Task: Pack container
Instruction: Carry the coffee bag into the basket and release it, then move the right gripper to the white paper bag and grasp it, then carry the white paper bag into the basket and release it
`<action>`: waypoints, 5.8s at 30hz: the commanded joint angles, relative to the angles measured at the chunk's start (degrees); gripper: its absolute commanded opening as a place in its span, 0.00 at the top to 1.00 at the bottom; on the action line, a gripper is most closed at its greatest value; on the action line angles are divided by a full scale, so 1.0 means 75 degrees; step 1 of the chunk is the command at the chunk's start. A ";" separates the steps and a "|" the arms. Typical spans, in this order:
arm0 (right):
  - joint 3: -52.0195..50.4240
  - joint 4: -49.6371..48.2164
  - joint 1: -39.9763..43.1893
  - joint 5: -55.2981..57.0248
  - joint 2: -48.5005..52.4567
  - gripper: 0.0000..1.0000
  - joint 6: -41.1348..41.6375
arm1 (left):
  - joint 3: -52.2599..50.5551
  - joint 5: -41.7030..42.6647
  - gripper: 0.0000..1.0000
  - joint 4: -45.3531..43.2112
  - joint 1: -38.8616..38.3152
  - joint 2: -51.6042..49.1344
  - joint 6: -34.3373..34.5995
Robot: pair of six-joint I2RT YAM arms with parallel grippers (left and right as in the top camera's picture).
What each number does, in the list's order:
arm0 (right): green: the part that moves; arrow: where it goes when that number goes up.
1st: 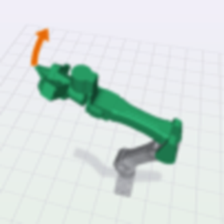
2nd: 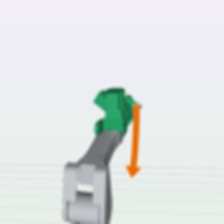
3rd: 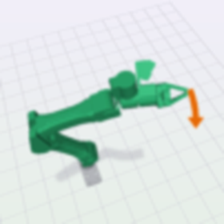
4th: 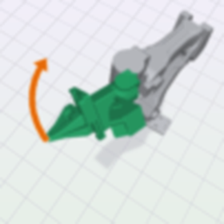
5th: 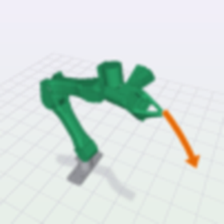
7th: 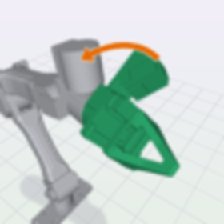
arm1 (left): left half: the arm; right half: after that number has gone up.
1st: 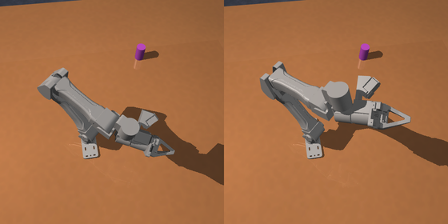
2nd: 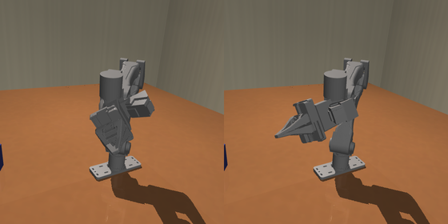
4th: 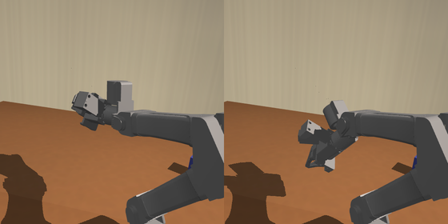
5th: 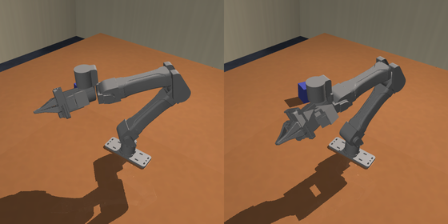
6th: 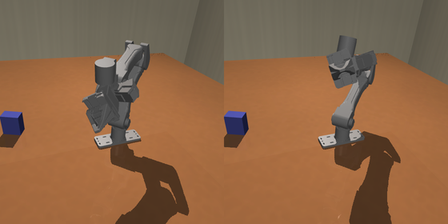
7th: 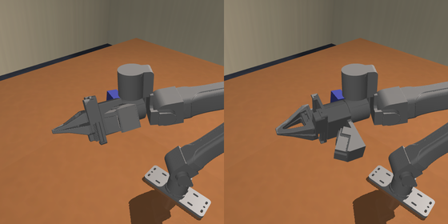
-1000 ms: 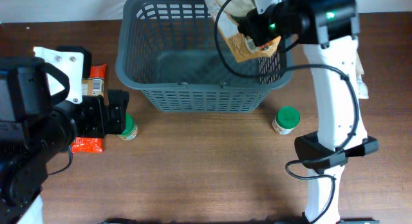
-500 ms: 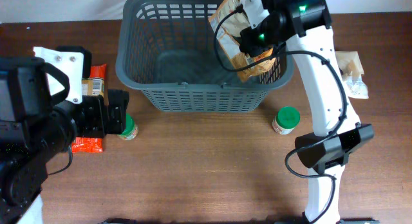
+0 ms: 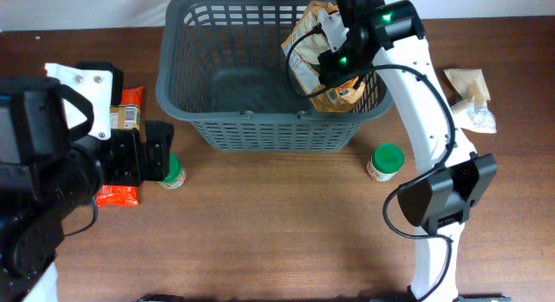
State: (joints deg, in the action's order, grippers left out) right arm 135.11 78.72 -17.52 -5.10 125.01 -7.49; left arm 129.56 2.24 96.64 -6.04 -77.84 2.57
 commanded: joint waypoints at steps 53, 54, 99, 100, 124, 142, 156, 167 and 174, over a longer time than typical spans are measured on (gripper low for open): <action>0.5479 0.2480 0.4412 0.0466 -0.0947 0.01 0.2069 | -0.0026 -0.0595 0.01 0.0003 -0.0026 0.0017 -0.0125; 0.5301 0.2480 0.4561 0.0417 -0.0947 0.01 0.2069 | -0.0026 -0.0627 0.01 0.0003 -0.0026 0.0015 -0.0125; -0.2288 -0.2518 0.5441 0.0828 0.0962 0.01 -0.1795 | -0.0026 -0.0670 0.01 0.0003 -0.0026 -0.0029 -0.0117; -0.2288 -0.2530 0.5432 0.0845 0.1058 0.01 -0.1795 | -0.0026 -0.0667 0.01 0.0003 -0.0026 -0.0035 -0.0117; -0.2288 -0.2218 0.5423 0.0766 0.2005 0.11 -0.1746 | -0.0026 -0.0466 0.01 0.0003 -0.0026 -0.0050 -0.0114; -0.2209 -0.1973 0.5432 0.0082 0.1982 0.96 -0.0874 | -0.0026 -0.0475 0.01 0.0003 -0.0026 -0.0050 -0.0119; 0.3121 0.0224 0.5453 -0.1300 0.1979 0.96 -0.0154 | -0.0026 -0.0475 0.01 0.0003 -0.0026 -0.0050 -0.0119; 0.5986 0.0734 0.5161 -0.2935 0.1093 0.96 0.0659 | -0.0026 -0.0635 0.01 0.0003 -0.0026 -0.0050 -0.0122; 0.5986 0.0734 0.3931 -0.3465 0.0300 0.96 0.0670 | -0.0026 -0.0857 0.01 0.0003 -0.0026 -0.0050 -0.0122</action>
State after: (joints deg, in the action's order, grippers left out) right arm 179.06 84.27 17.56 -27.24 131.57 -3.18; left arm 129.54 -2.24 96.66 -6.04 -77.97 2.57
